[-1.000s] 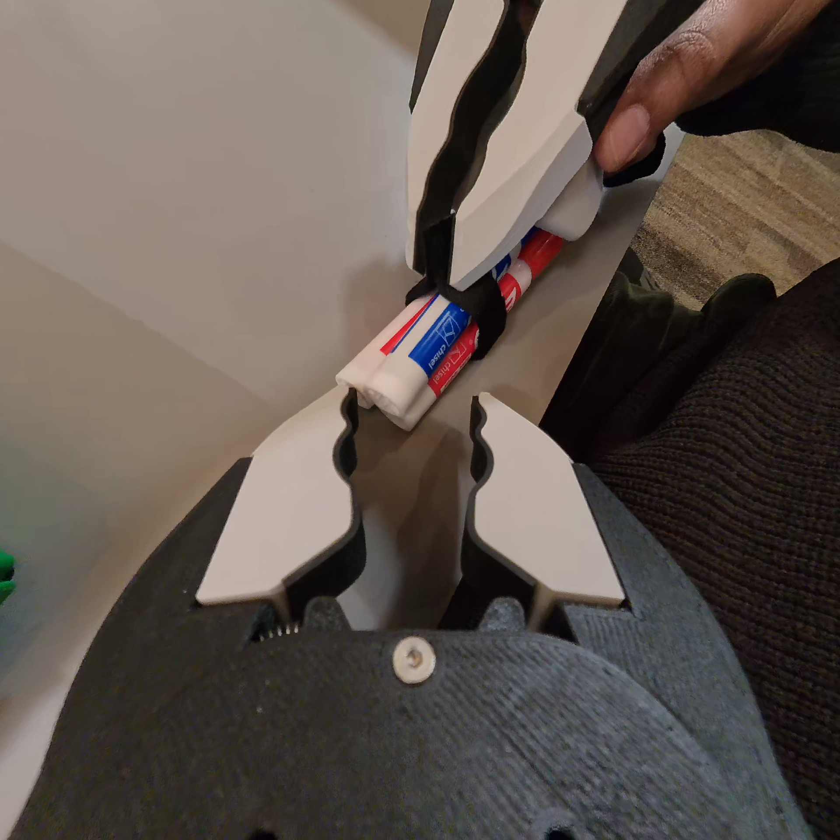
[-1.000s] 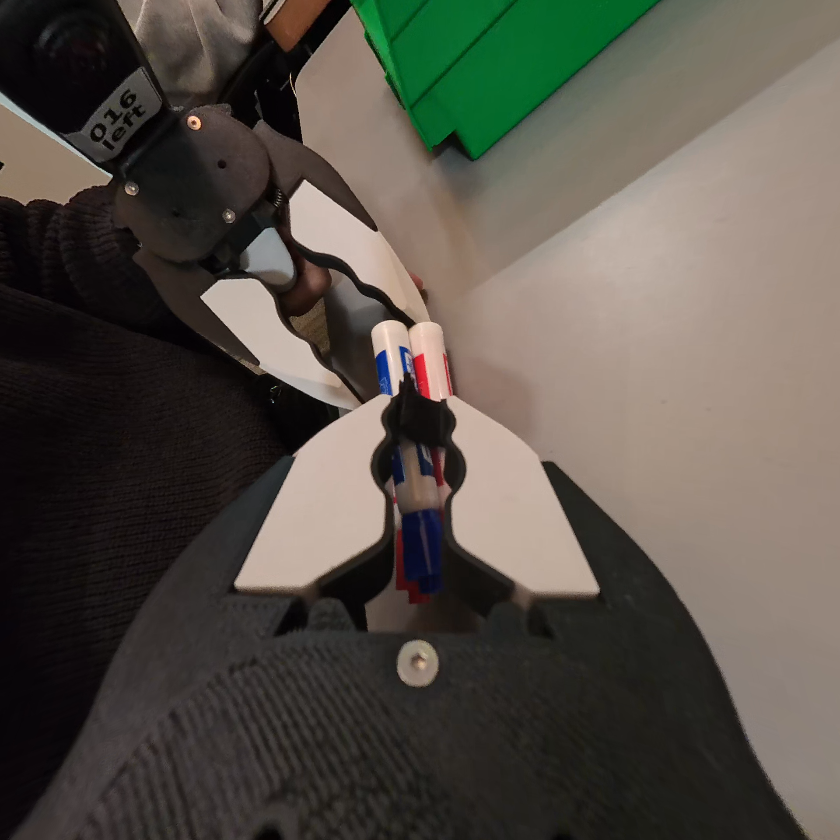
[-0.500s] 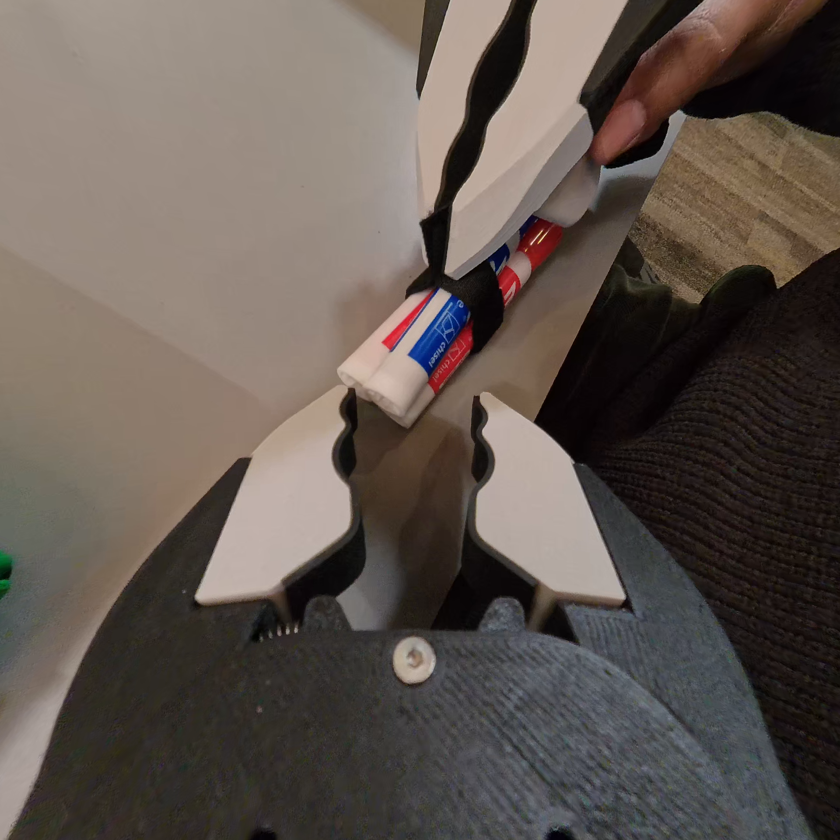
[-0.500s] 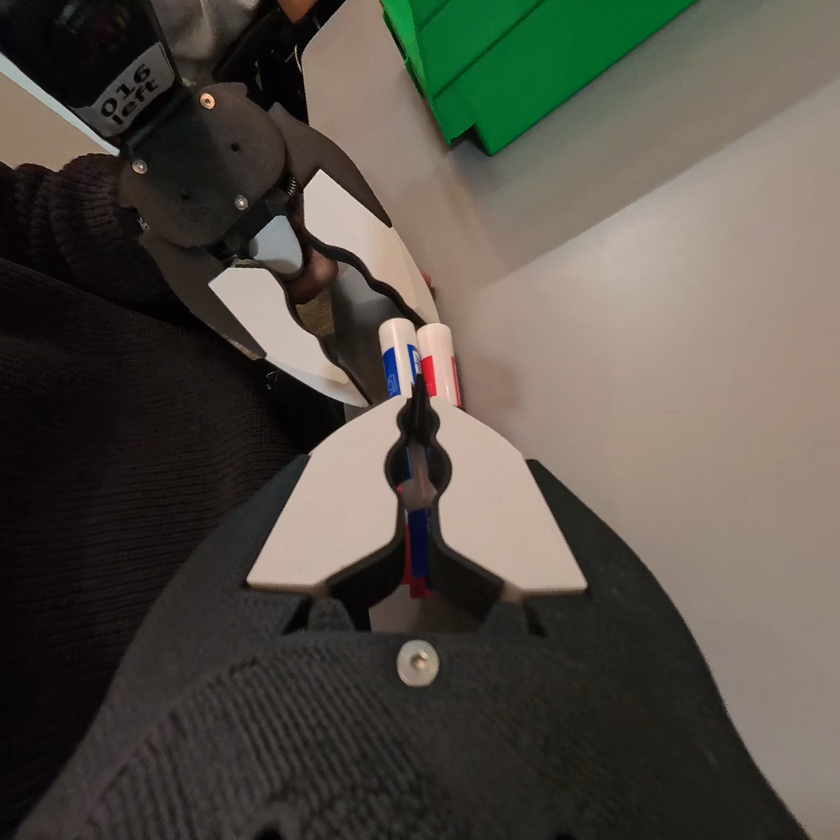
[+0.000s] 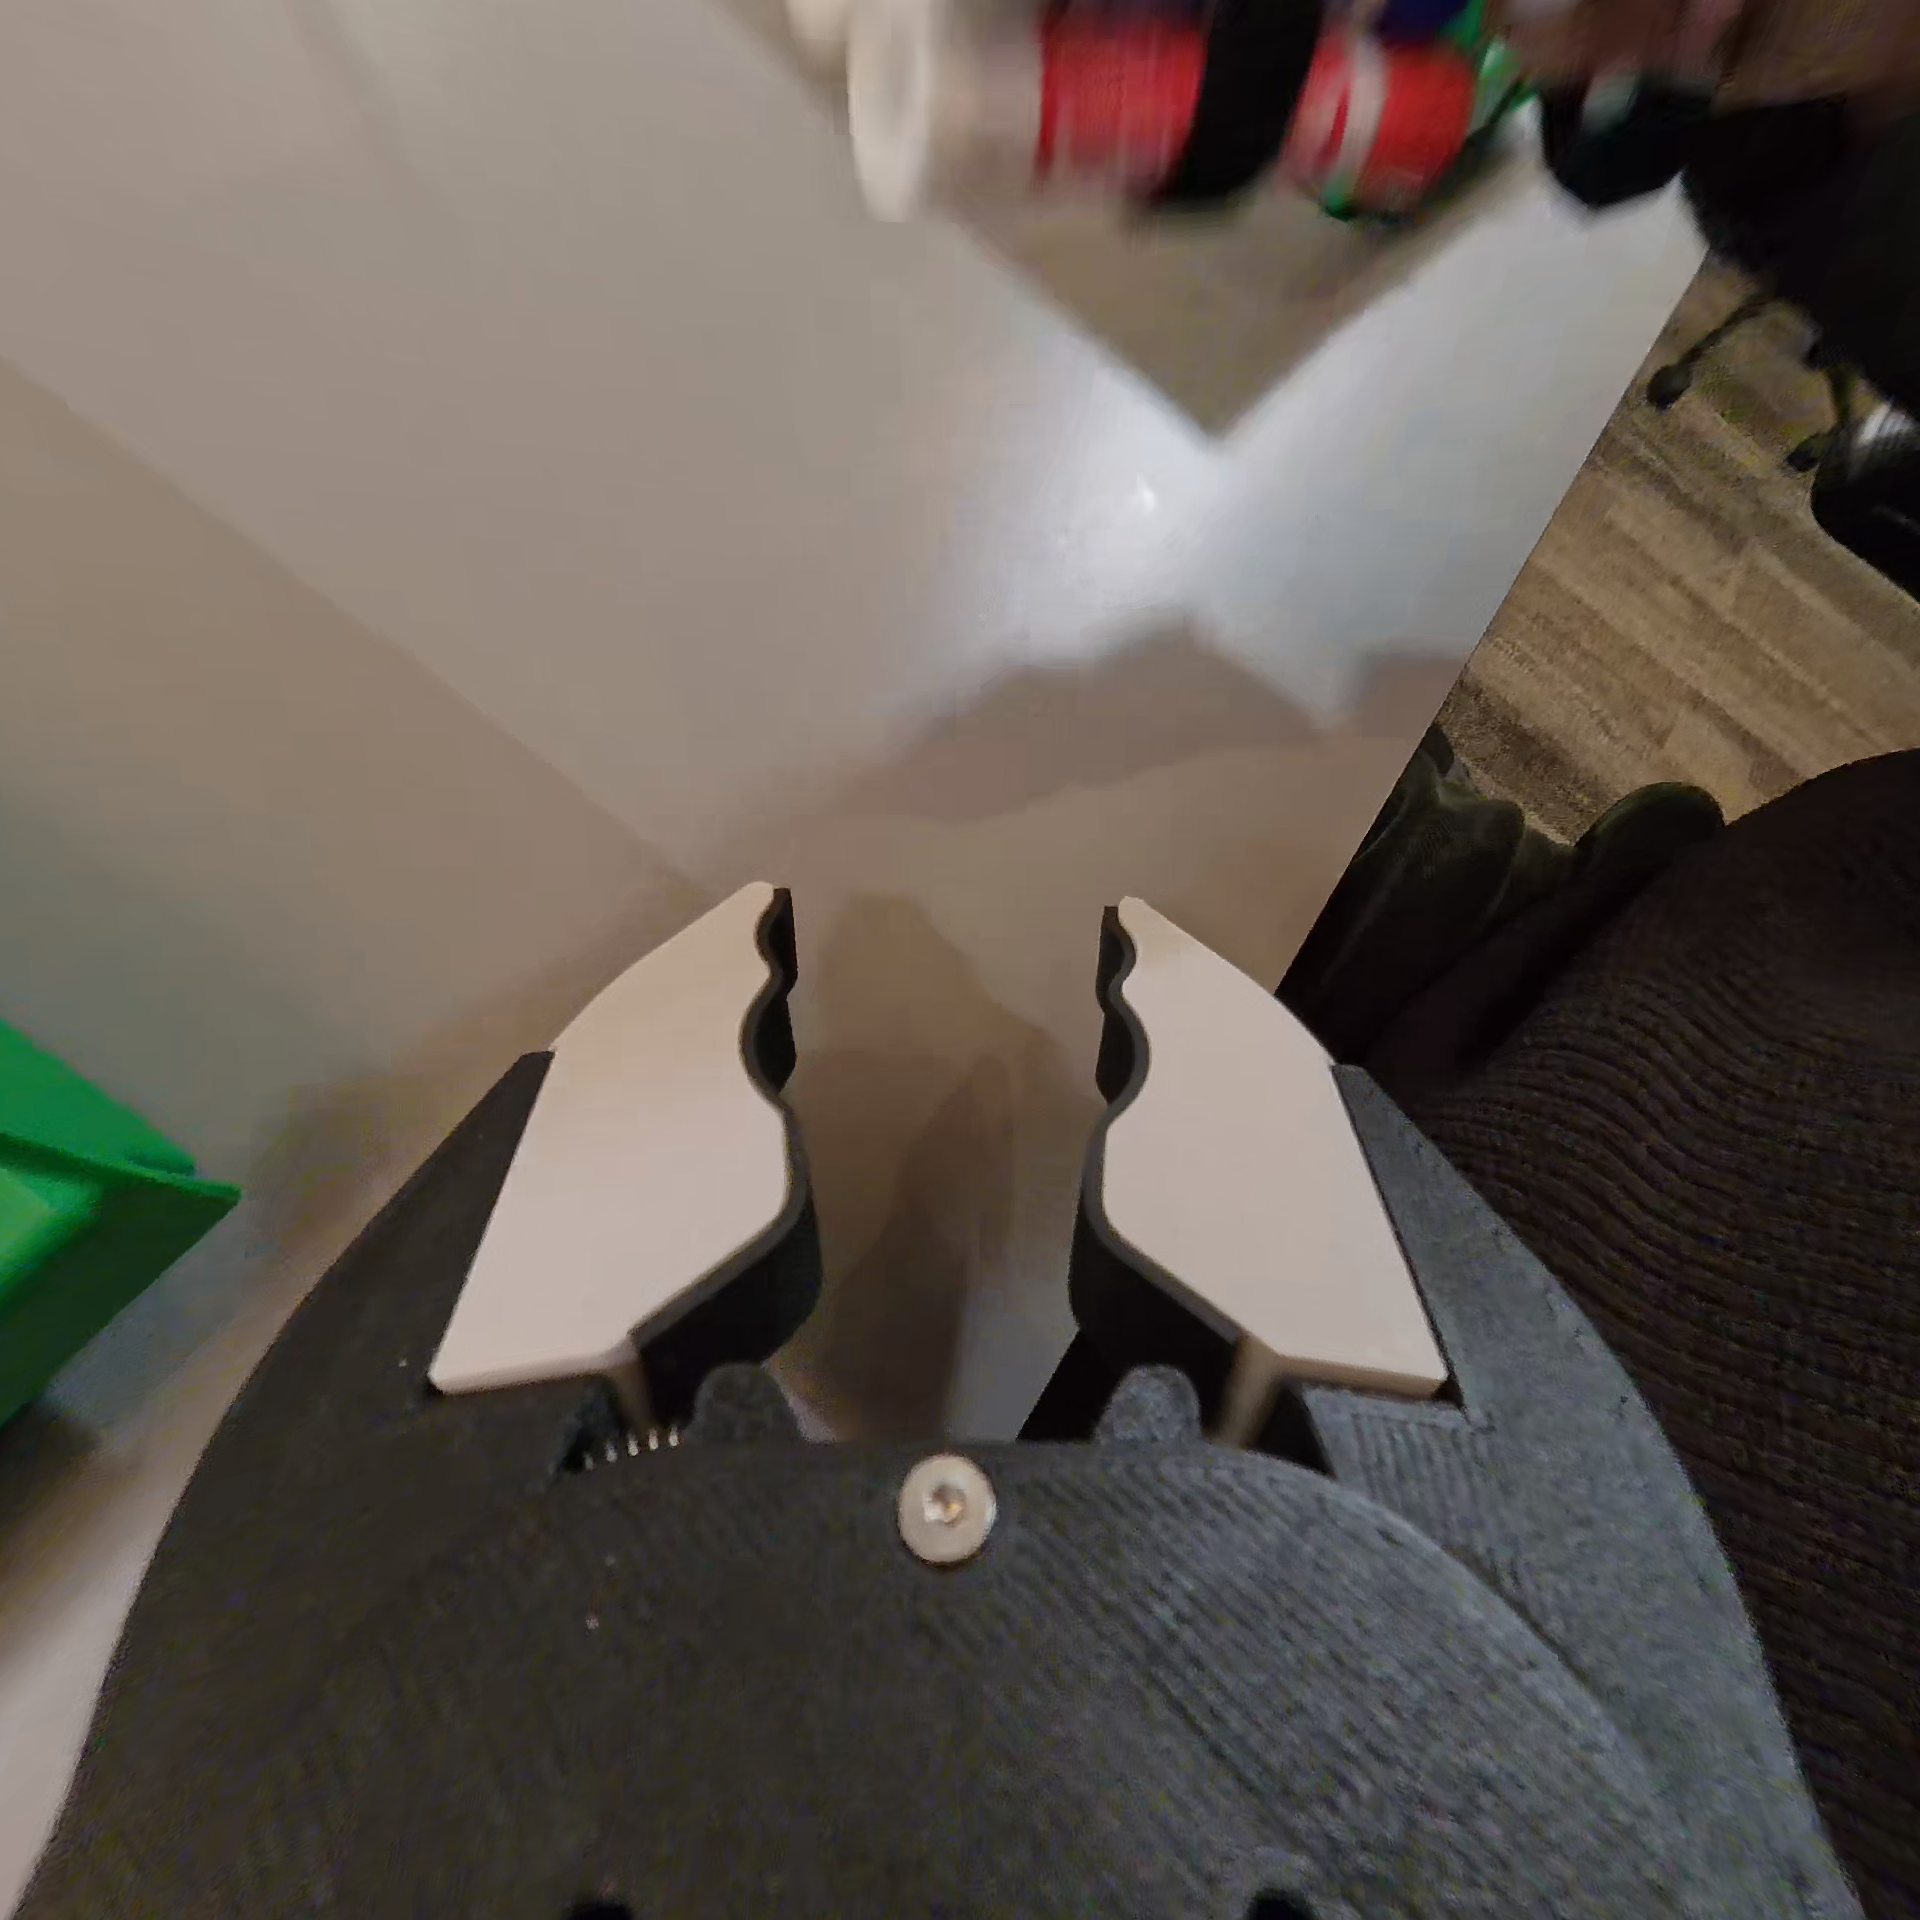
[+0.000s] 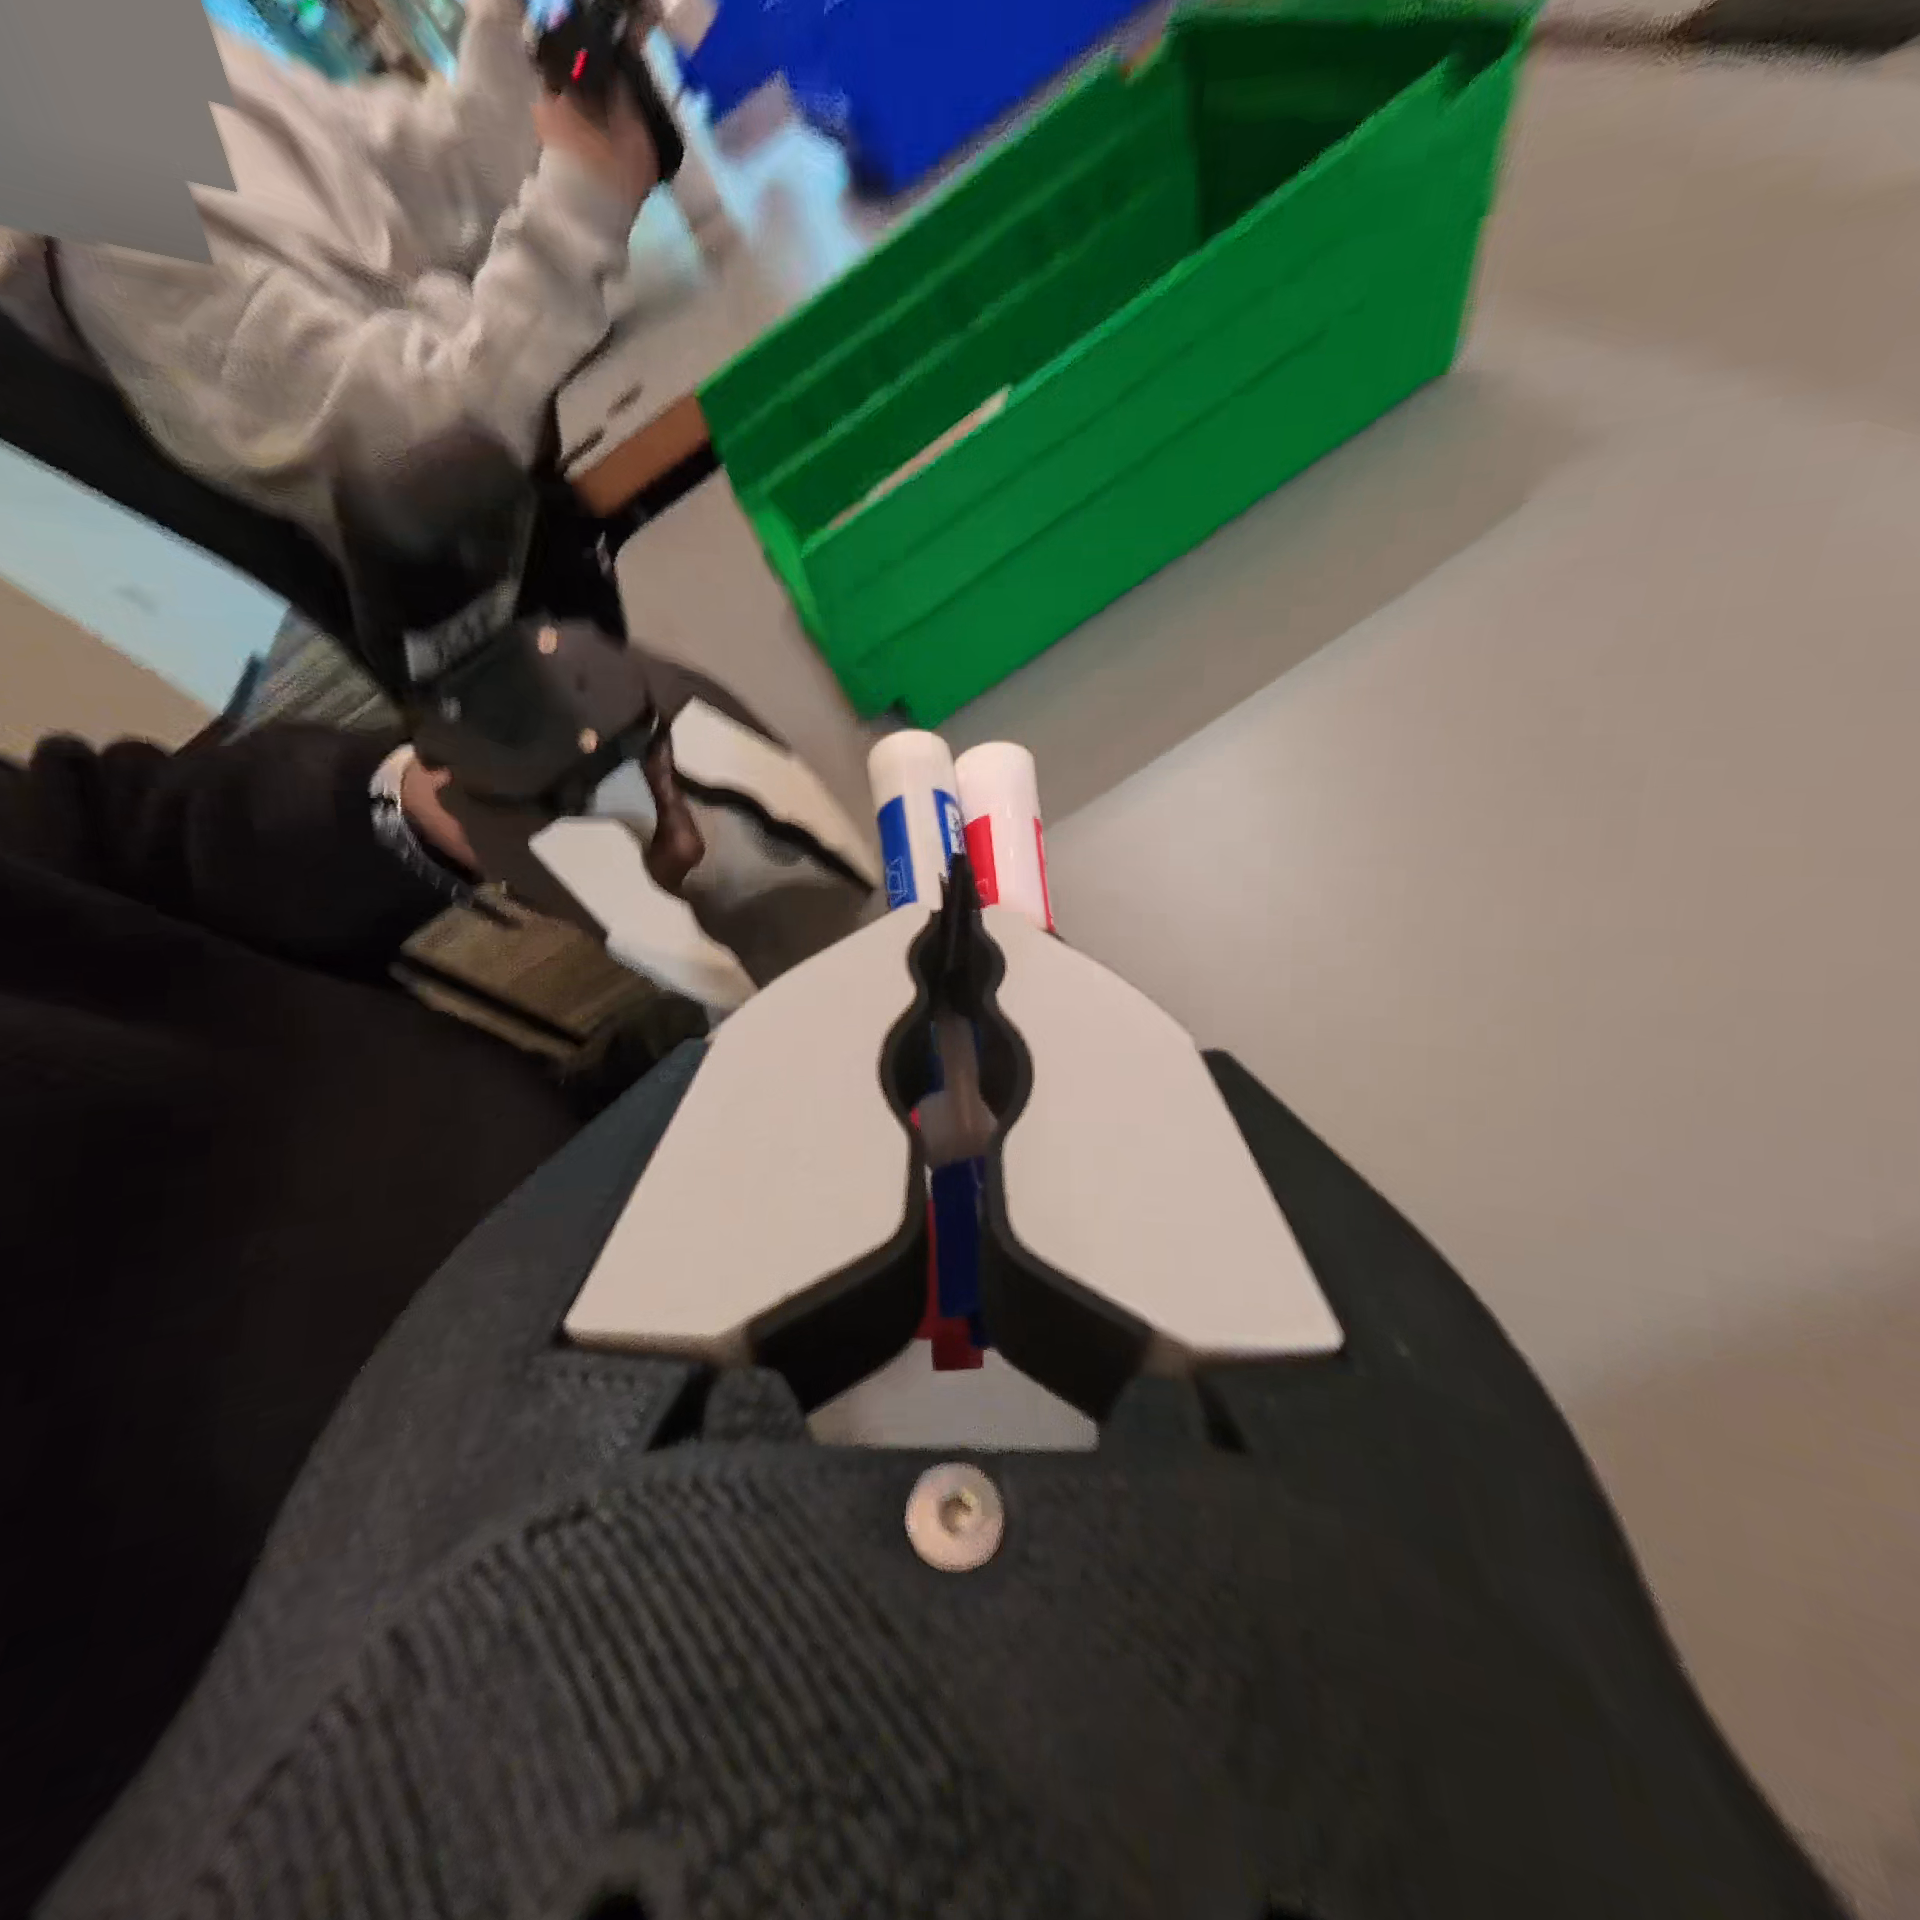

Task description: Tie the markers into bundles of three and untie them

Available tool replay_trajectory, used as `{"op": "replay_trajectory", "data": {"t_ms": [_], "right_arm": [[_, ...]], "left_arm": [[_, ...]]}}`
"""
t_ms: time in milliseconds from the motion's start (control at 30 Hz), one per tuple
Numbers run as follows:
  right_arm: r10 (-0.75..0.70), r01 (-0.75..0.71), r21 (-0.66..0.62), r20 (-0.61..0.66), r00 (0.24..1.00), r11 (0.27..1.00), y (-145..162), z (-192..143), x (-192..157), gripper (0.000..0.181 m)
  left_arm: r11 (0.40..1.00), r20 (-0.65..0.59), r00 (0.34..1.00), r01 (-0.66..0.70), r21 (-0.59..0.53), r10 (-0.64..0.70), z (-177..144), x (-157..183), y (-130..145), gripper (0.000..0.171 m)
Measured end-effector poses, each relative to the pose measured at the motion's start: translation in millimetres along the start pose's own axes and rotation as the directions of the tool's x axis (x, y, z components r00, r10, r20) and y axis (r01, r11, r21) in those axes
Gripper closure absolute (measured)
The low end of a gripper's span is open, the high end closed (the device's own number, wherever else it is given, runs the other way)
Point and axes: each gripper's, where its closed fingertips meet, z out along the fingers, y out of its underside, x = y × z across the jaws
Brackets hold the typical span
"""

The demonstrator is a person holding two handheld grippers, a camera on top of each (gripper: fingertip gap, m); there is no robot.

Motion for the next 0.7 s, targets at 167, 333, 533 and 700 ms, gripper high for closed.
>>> {"op": "replay_trajectory", "data": {"t_ms": [167,333,533,700], "right_arm": [[0.007,0.049,0.153,-0.346,0.938,0.987,-61,-107,54,0.177],[0.14,0.058,0.247,-0.71,0.691,0.967,-62,-230,141,0.177],[0.362,-0.112,0.352,-0.809,0.462,0.929,0,-279,248,0.177],[0.464,-0.175,0.43,-0.817,0.343,0.886,32,-270,295,0.177]], "left_arm": [[1.0,0.013,1.0,-0.017,-0.007,0.017,2,0,1,0.109],[1.0,0.016,1.0,-0.009,0.0,0.009,0,-1,0,0.107],[1.0,0.006,1.0,-0.017,-0.014,0.017,3,2,1,0.107],[0.999,0.014,0.999,-0.03,-0.022,0.03,4,3,2,0.107]]}}
